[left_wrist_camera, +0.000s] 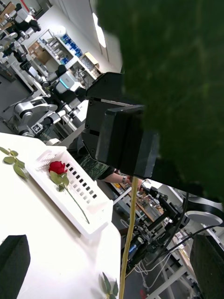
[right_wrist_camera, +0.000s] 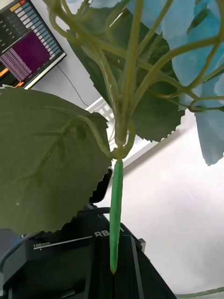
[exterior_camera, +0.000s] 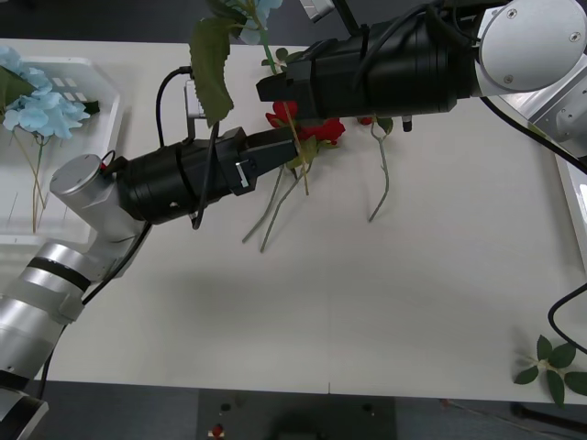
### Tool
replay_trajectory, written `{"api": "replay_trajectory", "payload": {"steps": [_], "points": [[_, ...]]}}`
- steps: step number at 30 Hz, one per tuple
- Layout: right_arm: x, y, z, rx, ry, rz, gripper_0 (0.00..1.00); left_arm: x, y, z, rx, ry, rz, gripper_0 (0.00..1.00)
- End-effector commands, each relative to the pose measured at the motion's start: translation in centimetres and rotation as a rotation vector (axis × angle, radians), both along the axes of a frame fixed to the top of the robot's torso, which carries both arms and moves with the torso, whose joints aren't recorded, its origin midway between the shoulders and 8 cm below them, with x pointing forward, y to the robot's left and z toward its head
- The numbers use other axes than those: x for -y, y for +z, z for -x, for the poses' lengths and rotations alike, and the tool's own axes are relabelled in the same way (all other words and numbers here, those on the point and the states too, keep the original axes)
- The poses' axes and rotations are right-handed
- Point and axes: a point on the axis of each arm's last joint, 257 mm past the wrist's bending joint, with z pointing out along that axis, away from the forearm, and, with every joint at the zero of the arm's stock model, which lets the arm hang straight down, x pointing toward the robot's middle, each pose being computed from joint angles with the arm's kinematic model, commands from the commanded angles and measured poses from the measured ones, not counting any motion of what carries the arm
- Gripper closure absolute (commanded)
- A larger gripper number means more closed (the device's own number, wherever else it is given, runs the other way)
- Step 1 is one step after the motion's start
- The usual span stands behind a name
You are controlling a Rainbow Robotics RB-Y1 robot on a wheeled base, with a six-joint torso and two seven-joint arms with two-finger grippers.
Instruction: Put the red flowers into the right box and the blue flowers into the left box
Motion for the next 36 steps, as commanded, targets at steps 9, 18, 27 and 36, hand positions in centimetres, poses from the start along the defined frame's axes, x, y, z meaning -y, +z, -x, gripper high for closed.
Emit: {"api": "replay_trajectory", "payload": {"steps": [9, 18, 27, 36], "points": [[-1.5, 1.1, 0.9, 0.005, 0.022, 0.005, 1.00, 2.7, 0.6, 1.3, 0.047, -0.035, -0.011, 0.00], [-2.2, 0.2, 1.4, -0.011, 0.033, 0.020, 1.00, 4.0, 0.6, 1.5, 0.043, -0.043, -0.009, 0.00], [-2.1, 0.1, 1.3, -0.019, 0.027, 0.020, 1.00, 3.8, 0.6, 1.1, 0.039, -0.029, -0.008, 1.00], [-2.1, 0.0, 1.3, -0.027, 0.025, 0.019, 1.00, 3.5, 0.6, 0.8, 0.036, -0.019, -0.011, 1.00]]}}
